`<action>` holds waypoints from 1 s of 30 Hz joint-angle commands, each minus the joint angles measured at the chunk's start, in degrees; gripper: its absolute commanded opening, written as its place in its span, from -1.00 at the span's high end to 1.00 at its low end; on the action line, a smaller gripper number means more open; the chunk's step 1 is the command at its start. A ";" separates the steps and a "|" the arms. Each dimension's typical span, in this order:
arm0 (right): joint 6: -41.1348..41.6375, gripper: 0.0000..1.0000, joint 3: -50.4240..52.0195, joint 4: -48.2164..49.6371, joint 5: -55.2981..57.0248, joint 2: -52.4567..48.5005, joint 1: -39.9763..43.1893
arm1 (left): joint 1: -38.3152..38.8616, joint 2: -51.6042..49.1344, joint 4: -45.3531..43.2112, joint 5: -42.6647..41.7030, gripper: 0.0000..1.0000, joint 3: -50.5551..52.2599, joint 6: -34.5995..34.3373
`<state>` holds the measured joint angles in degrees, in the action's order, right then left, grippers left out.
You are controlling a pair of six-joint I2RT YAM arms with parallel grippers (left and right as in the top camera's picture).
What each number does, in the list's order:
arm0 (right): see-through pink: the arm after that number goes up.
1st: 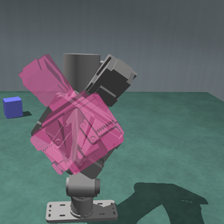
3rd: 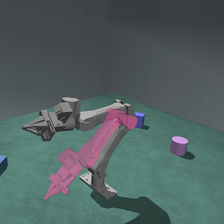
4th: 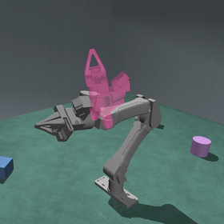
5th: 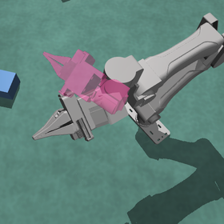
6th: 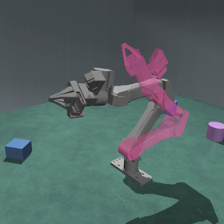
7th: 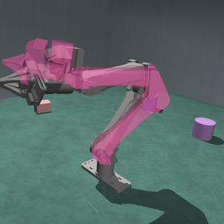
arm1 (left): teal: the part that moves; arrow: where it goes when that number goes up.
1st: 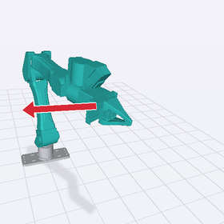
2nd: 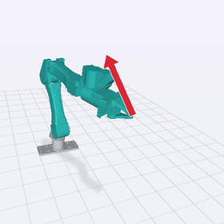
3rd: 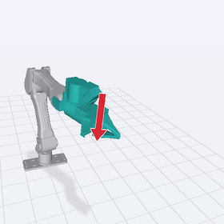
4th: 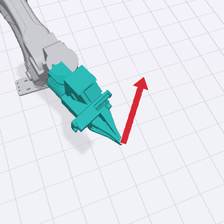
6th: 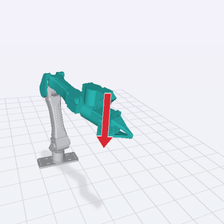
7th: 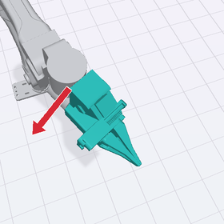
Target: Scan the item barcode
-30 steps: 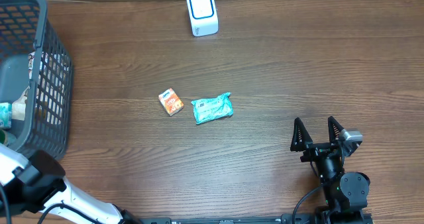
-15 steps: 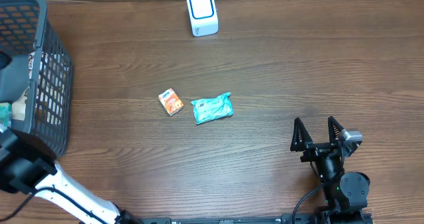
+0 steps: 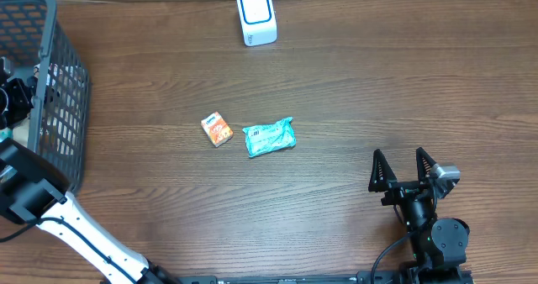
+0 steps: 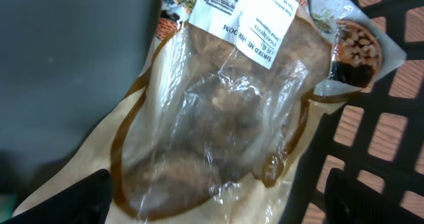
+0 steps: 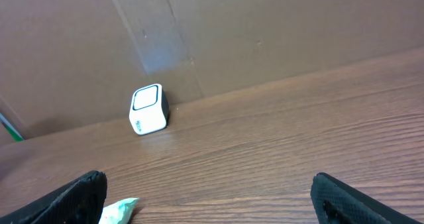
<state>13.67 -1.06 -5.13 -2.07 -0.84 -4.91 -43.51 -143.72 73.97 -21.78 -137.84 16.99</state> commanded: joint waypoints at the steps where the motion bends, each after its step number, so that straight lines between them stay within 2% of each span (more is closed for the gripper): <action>1: -0.04 -1.00 0.61 0.35 0.72 0.68 -0.24 | 0.09 -1.51 -1.09 -1.14 -0.74 -0.09 2.32; 14: -0.04 -1.00 0.61 0.35 0.72 0.68 -0.22 | 0.46 -0.09 -1.14 -0.11 -0.75 -0.92 0.72; 18: -0.04 -1.00 0.61 0.35 0.72 0.68 -0.22 | 0.94 1.95 -0.63 1.09 -0.85 -3.28 -1.16; 20: -0.04 -1.00 0.61 0.35 0.72 0.68 -0.24 | 1.40 3.39 0.24 3.06 -0.81 -4.81 -2.19; 21: -0.04 -1.00 0.61 0.35 0.72 0.68 -0.22 | 1.68 4.42 0.81 4.85 -0.71 -5.55 -3.08; 23: -0.04 -1.00 0.61 0.35 0.72 0.68 -0.22 | 2.40 6.43 0.98 8.33 -0.64 -6.14 -4.70; 26: -0.04 -1.00 0.61 0.35 0.72 0.68 -0.22 | 3.58 8.90 1.03 13.94 -0.67 -6.16 -7.26; 27: -0.04 -1.00 0.61 0.35 0.72 0.68 -0.22 | 3.91 9.31 1.07 16.04 -0.75 -6.16 -8.33; 30: -0.04 -1.00 0.61 0.35 0.70 0.68 -0.22 | 5.01 9.38 1.66 21.64 -0.83 -5.92 -9.79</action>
<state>13.69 -1.06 -5.13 -2.07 -0.84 -4.91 -39.46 -136.42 75.24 -8.23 -142.71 10.59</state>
